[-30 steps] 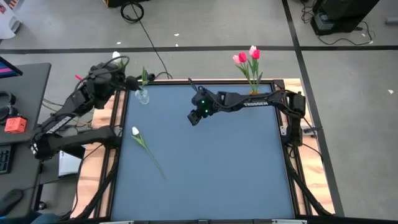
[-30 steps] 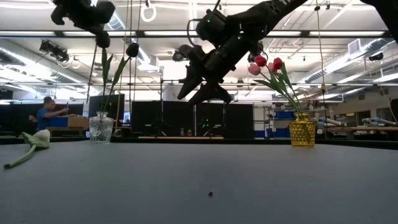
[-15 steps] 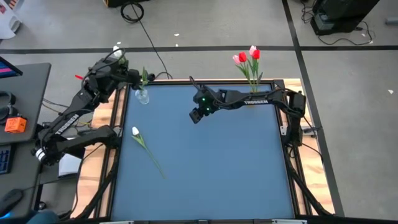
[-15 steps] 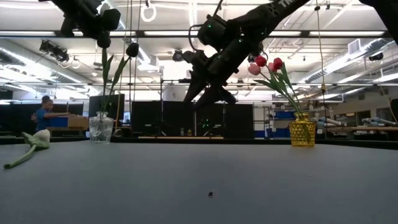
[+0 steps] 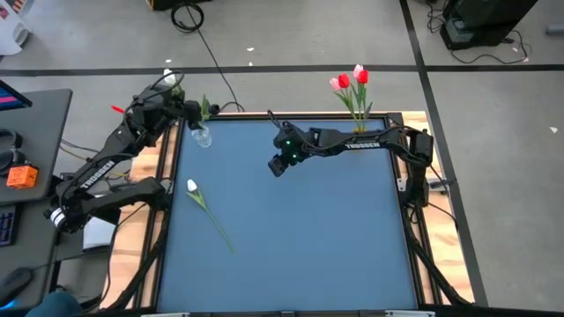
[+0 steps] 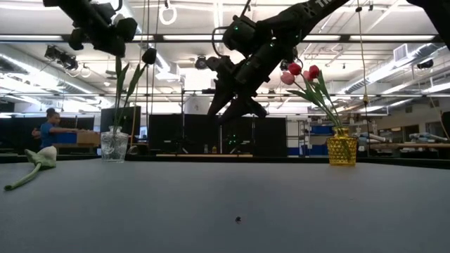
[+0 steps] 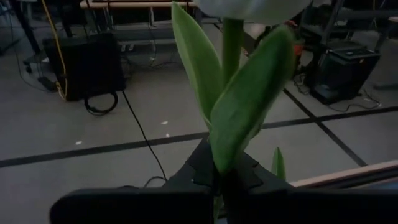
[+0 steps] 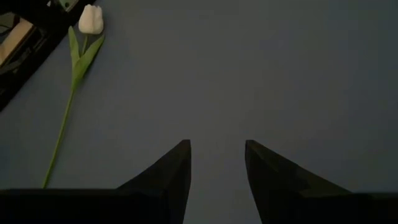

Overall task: Sort flowers into vase by color
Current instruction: Put the right white flower into the transparent vase, then put the white flower into the transparent vase

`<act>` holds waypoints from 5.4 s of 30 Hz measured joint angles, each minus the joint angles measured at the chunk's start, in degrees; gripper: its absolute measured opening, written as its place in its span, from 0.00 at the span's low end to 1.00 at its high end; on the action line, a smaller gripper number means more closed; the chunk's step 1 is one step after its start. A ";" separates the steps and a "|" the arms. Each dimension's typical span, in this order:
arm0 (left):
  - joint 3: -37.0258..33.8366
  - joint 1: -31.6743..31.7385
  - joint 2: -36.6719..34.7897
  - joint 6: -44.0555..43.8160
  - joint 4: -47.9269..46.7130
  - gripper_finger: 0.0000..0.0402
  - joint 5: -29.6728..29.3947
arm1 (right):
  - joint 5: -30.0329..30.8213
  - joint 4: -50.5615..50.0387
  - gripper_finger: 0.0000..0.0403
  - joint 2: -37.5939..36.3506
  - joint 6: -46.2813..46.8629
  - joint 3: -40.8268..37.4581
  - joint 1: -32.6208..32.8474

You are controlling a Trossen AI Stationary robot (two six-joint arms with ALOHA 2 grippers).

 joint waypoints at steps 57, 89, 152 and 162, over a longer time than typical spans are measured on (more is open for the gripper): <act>3.38 0.12 1.11 -14.04 -51.59 0.66 17.66 | 0.93 -5.88 0.40 0.02 8.14 0.01 8.71; 3.38 0.34 4.11 -8.71 -42.54 0.65 21.42 | 8.76 -5.21 0.40 0.04 32.05 0.04 18.95; 64.12 0.22 30.93 20.14 -54.06 0.64 22.52 | -1.21 -5.53 0.40 0.04 18.36 0.04 7.84; 70.01 -20.57 30.71 21.27 -52.84 0.50 32.50 | -2.04 -5.42 0.40 0.04 20.48 0.02 8.10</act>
